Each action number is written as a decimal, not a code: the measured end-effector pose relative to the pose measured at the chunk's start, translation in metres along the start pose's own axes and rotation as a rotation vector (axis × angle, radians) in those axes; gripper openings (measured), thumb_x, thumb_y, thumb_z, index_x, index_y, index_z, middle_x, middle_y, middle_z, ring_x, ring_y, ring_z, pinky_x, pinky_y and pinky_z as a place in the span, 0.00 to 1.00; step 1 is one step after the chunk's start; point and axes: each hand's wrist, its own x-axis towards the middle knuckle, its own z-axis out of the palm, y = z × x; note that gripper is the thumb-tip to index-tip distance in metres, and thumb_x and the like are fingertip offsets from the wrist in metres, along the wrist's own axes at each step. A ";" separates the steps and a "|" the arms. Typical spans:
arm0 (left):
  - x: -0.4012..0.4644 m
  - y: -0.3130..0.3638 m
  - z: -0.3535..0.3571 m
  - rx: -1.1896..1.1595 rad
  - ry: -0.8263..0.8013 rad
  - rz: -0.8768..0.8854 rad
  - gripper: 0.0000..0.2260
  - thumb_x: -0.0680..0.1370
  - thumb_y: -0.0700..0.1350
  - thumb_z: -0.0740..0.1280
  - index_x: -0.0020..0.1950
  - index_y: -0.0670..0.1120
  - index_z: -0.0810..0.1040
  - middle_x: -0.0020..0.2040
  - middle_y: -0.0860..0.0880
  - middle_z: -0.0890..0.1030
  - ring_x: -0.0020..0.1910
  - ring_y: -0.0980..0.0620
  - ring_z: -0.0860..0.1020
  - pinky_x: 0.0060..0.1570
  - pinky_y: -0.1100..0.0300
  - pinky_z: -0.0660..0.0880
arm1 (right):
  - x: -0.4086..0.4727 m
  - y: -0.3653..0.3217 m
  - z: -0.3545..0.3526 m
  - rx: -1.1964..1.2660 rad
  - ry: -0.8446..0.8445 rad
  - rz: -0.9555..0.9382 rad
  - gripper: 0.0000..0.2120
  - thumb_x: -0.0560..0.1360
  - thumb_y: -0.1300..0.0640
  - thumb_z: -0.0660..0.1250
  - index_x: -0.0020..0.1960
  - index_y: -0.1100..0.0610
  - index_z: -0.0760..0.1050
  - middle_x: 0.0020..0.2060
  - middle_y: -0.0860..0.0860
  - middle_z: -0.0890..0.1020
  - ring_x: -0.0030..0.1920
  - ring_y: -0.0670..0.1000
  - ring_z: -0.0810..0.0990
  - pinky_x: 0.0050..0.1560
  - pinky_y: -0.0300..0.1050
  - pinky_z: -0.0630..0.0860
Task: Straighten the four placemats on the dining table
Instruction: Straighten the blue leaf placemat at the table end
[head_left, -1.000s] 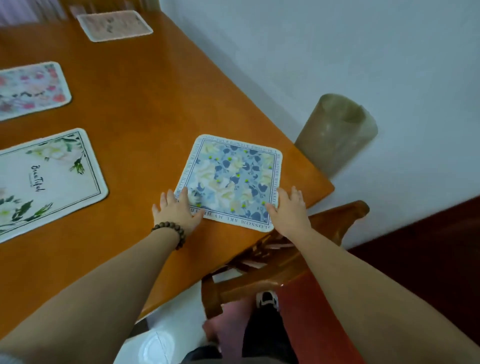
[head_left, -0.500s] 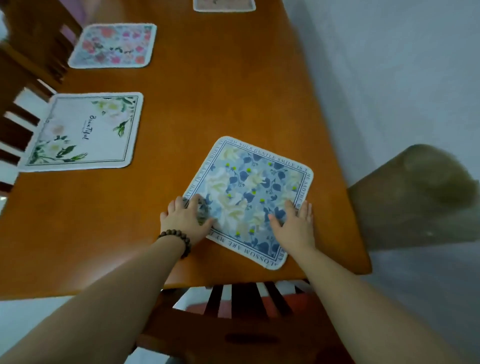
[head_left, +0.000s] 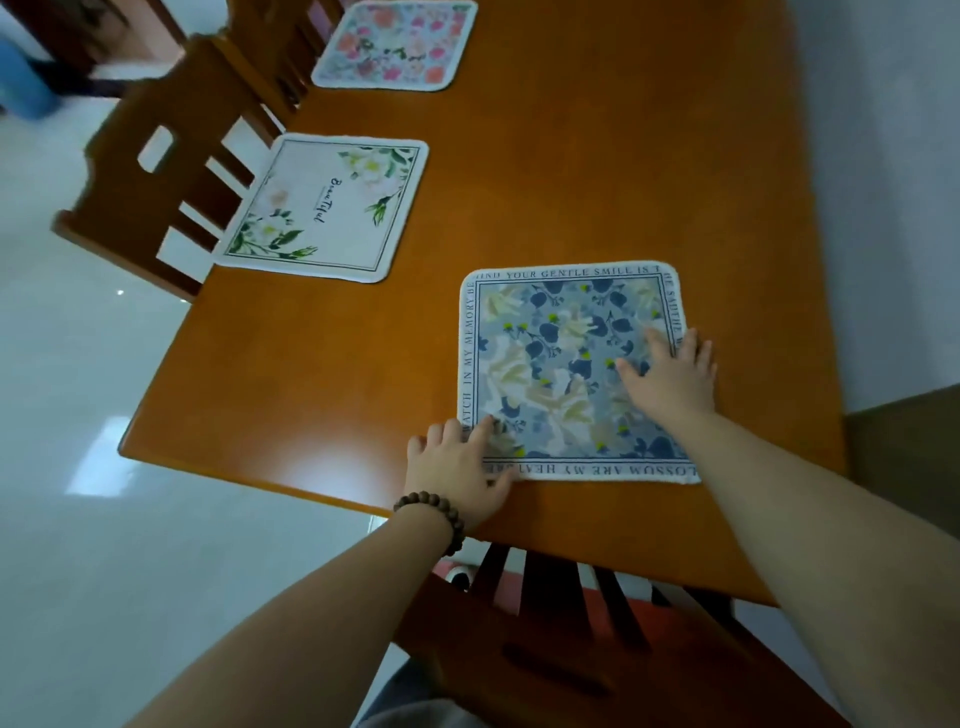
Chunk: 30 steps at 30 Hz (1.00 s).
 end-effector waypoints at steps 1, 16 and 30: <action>0.000 -0.002 0.000 0.015 0.014 0.012 0.31 0.73 0.66 0.51 0.73 0.55 0.59 0.57 0.48 0.73 0.57 0.46 0.69 0.55 0.48 0.64 | -0.002 -0.002 0.001 0.000 0.015 0.004 0.33 0.77 0.34 0.52 0.77 0.46 0.50 0.77 0.60 0.42 0.75 0.63 0.40 0.73 0.60 0.41; 0.118 -0.050 -0.032 0.026 -0.015 0.189 0.36 0.74 0.69 0.54 0.77 0.56 0.47 0.78 0.42 0.46 0.76 0.42 0.44 0.71 0.38 0.48 | -0.108 -0.034 0.049 0.014 0.129 0.269 0.34 0.78 0.35 0.48 0.78 0.47 0.42 0.76 0.60 0.37 0.74 0.60 0.32 0.70 0.68 0.38; 0.227 -0.024 -0.045 0.080 -0.074 0.287 0.43 0.69 0.76 0.53 0.78 0.58 0.45 0.79 0.45 0.46 0.76 0.42 0.46 0.71 0.39 0.49 | -0.122 -0.055 0.086 0.204 0.296 0.347 0.32 0.79 0.40 0.54 0.78 0.50 0.50 0.77 0.60 0.42 0.75 0.59 0.36 0.74 0.56 0.38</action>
